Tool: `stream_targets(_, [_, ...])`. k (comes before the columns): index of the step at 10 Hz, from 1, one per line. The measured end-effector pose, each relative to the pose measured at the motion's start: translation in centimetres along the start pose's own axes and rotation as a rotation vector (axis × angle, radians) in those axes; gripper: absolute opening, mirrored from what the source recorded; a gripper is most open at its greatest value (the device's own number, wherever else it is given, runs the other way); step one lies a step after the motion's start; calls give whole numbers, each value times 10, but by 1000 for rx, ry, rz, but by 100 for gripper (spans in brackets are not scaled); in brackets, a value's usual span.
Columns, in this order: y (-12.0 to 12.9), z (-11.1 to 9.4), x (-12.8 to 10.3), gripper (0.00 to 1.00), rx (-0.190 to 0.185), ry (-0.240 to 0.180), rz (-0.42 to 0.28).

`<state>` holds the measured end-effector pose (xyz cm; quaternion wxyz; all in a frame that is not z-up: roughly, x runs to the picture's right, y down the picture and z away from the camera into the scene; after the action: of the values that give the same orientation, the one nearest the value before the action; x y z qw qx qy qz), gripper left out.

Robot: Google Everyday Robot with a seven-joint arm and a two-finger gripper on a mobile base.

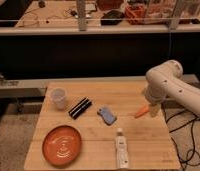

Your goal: Drag the pepper across the table

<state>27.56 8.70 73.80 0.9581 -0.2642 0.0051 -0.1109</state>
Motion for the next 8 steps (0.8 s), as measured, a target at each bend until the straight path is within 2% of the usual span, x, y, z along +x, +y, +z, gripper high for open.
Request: stream_targets(8, [-12, 19, -4, 80, 34, 11, -127])
